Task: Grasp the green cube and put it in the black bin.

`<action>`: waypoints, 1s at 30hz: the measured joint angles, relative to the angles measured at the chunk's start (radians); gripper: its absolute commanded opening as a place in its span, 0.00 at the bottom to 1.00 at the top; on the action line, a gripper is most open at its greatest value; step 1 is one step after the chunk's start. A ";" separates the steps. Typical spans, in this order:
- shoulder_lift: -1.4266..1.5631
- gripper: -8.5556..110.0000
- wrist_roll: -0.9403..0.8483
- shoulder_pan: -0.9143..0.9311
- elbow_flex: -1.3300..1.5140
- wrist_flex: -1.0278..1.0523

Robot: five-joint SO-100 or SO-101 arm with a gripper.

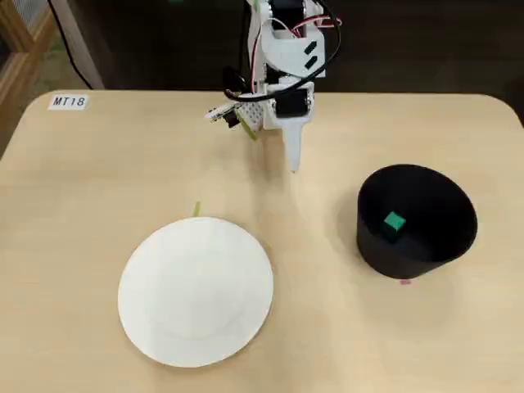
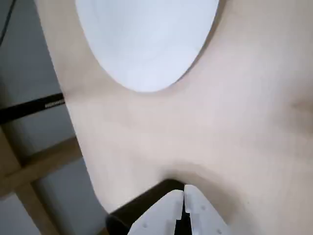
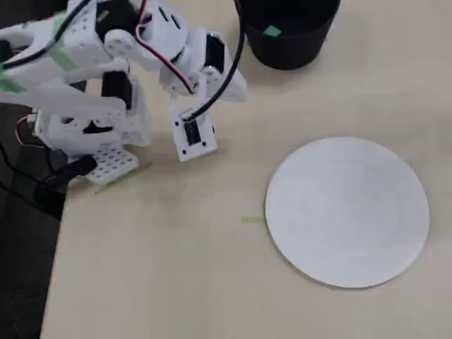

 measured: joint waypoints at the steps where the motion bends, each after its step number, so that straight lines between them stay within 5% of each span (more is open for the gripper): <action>1: 0.000 0.07 -0.009 0.021 0.009 -0.005; 8: 0.009 0.07 -0.002 0.032 0.074 -0.025; 16: 0.385 0.07 0.048 0.061 0.276 0.048; 30: 0.419 0.07 0.018 0.051 0.373 0.075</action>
